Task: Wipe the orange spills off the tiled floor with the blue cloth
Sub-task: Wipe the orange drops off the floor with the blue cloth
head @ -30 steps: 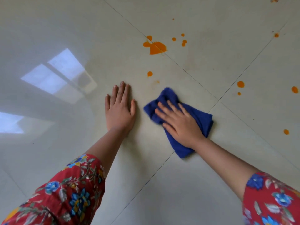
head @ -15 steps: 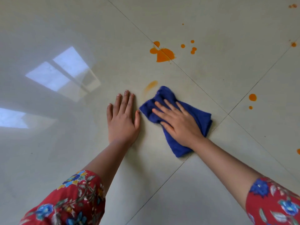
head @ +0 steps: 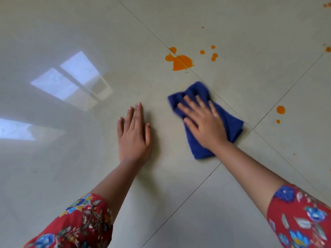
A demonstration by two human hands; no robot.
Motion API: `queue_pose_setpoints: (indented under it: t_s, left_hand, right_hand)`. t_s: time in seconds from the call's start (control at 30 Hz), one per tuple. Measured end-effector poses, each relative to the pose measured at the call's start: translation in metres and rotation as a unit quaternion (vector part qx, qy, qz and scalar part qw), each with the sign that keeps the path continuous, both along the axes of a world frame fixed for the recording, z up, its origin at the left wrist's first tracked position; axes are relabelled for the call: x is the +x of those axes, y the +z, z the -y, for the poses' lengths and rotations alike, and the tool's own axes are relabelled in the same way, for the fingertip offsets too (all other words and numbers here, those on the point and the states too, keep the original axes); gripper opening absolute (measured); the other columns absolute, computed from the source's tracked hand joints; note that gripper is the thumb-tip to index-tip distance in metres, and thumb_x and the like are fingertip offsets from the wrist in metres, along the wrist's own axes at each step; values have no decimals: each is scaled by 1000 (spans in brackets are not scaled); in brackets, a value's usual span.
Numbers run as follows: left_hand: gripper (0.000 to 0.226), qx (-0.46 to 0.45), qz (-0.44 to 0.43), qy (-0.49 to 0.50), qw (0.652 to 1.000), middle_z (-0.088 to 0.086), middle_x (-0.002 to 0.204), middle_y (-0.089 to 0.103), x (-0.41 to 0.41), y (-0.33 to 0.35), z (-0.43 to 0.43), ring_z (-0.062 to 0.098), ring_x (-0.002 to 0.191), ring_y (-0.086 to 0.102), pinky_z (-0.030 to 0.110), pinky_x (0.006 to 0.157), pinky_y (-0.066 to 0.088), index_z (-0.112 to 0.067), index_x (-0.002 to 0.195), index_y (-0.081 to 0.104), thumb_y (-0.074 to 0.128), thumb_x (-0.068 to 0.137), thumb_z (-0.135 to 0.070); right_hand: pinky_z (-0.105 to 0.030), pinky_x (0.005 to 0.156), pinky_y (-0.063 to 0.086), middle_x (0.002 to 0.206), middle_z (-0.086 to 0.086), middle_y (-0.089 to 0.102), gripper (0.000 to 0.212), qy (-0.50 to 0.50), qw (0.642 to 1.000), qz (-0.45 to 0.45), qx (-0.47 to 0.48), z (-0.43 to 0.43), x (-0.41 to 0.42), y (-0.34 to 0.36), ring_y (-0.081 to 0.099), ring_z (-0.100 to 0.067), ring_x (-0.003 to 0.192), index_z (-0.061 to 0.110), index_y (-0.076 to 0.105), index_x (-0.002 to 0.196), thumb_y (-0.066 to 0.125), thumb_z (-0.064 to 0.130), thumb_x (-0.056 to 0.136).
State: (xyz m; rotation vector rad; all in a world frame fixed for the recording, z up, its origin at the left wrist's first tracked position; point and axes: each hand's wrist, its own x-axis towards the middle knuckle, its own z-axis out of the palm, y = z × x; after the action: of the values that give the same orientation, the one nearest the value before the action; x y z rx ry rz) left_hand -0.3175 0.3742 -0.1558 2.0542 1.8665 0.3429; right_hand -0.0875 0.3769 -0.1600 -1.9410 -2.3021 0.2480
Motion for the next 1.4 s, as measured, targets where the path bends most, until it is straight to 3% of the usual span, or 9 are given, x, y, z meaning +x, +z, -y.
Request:
queue_pose_setpoints:
  t_s: [0.13,0.33,0.47,0.6,0.77,0.9,1.03,1.27,1.4]
  left_hand:
    - [59,17,38,27,999,2,159,26,-1,2,-1,12,148,16,31,121,5,-14,154,16,23,97,-28]
    - [56,48,85,55,994,8,155,34,-3,-1,-2,21,144,28,40,119,21,-7,150,30,28,96,-22]
    - [57,31,28,27,999,-2,159,24,-1,-2,-1,14,149,14,35,121,9,-16,153,25,22,97,-28]
    - [57,28,7,17,999,-3,160,22,-3,-3,-4,15,149,12,32,120,5,-18,152,27,24,97,-30]
    - [53,35,7,-15,999,-3,158,28,-5,-2,1,15,148,17,36,120,8,-20,149,34,32,97,-29]
    - [52,35,-4,-54,998,-3,158,27,0,0,5,13,148,18,36,121,6,-21,148,37,32,97,-33]
    - [52,40,-11,-64,997,-3,158,28,0,-1,1,14,148,19,37,121,8,-20,147,38,33,98,-35]
    - [51,37,4,-68,997,-5,158,27,-3,-3,4,12,148,18,33,120,9,-23,148,36,37,98,-32]
    - [50,44,10,-67,997,-2,157,30,-1,-4,3,17,147,21,34,120,11,-20,147,38,41,98,-31]
  right_hand:
    - [-50,117,15,157,7,32,53,-98,995,9,2,-49,-32,2,27,-25,145,34,41,146,26,44,95]
    - [-42,118,15,159,12,24,48,169,985,-16,-14,51,-42,2,23,-17,147,37,36,146,39,40,98]
    - [-45,116,16,157,10,29,48,-19,1000,1,-11,25,38,2,27,-20,145,37,37,146,33,40,98]
    - [-47,118,12,158,7,28,52,-149,989,7,2,-40,1,2,23,-24,147,33,36,147,28,42,97]
    - [-43,118,19,158,9,29,49,95,995,-1,3,43,-26,-2,27,-18,145,33,39,146,36,40,98]
    - [-50,115,24,157,7,29,50,-102,995,-11,-7,50,58,0,28,-20,144,32,38,147,31,40,98]
    - [-46,120,12,161,8,20,50,-279,960,2,-6,-35,73,6,16,-17,148,32,27,151,29,40,102]
    - [-43,117,17,157,10,28,49,-41,999,-8,-1,53,13,0,28,-17,144,33,38,147,32,40,99]
    - [-47,119,14,160,9,22,52,-263,965,4,-16,29,74,3,20,-17,147,32,30,151,25,43,100]
